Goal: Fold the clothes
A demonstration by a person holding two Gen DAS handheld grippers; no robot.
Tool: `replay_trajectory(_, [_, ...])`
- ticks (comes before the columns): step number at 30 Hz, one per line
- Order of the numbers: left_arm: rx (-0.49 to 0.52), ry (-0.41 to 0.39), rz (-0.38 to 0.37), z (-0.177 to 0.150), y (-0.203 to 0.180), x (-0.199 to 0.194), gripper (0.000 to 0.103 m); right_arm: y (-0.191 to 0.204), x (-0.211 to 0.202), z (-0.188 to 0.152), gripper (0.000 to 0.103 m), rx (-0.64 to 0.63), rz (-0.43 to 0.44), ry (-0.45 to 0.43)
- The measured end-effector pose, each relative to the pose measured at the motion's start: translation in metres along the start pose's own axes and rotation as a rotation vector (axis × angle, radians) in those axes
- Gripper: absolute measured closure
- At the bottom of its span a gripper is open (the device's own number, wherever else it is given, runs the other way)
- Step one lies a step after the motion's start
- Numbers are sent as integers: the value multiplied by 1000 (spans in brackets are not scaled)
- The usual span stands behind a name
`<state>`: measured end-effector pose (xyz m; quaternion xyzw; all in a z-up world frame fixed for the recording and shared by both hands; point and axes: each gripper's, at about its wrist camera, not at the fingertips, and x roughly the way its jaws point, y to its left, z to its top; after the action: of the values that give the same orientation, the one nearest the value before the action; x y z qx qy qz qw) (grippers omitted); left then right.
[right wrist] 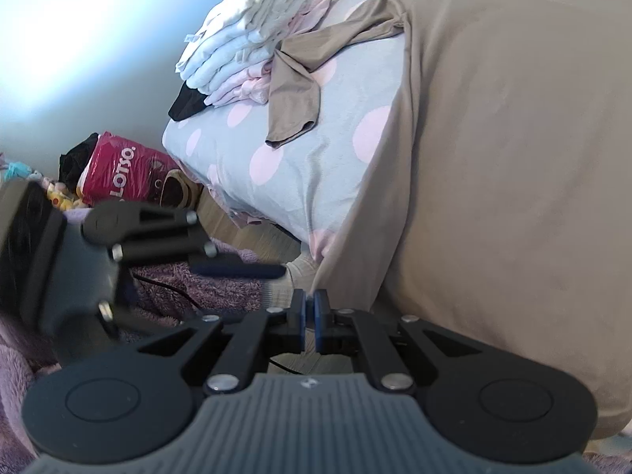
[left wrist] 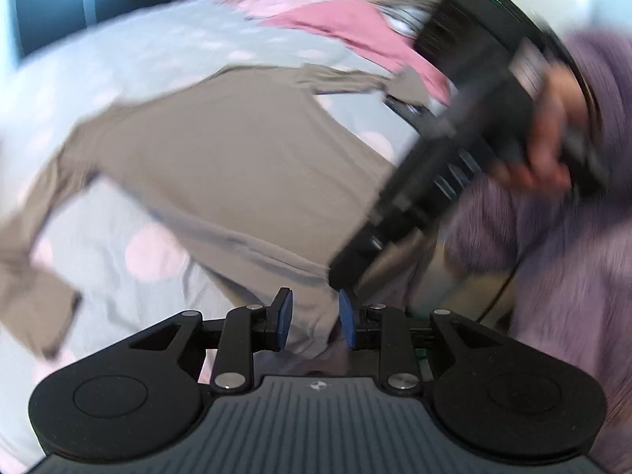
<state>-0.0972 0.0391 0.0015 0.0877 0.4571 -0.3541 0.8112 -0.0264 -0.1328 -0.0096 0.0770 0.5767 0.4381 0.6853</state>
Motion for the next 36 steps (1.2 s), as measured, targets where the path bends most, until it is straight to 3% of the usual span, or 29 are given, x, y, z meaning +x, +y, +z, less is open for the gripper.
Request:
replay_trajectory(13, [-603, 127, -222, 6, 82, 32, 80, 21, 15, 0, 98, -169, -48, 27])
replay_trajectory(18, [-664, 175, -223, 2, 91, 45, 82, 25, 19, 0, 98, -195, -20, 28])
replay_trajectory(20, [-680, 179, -236, -1, 94, 49, 97, 28, 20, 1, 98, -212, -10, 19])
replay_trajectory(22, [-686, 185, -224, -3, 98, 51, 101, 30, 21, 2, 97, -224, -12, 15])
replay_trajectory(24, [-685, 197, -187, -6, 104, 50, 101, 28, 20, 3, 91, -226, -14, 18])
replay_trajectory(26, [-694, 209, -164, -11, 111, 48, 102, 22, 15, 2, 77, -208, -21, 15])
replay_trajectory(27, [-691, 216, -151, -14, 114, 49, 102, 17, 10, 1, 69, -195, -43, 5])
replay_trajectory(36, [-691, 307, -60, -40, 130, 60, 102, -72, -34, -27, 70, 13, -392, 38])
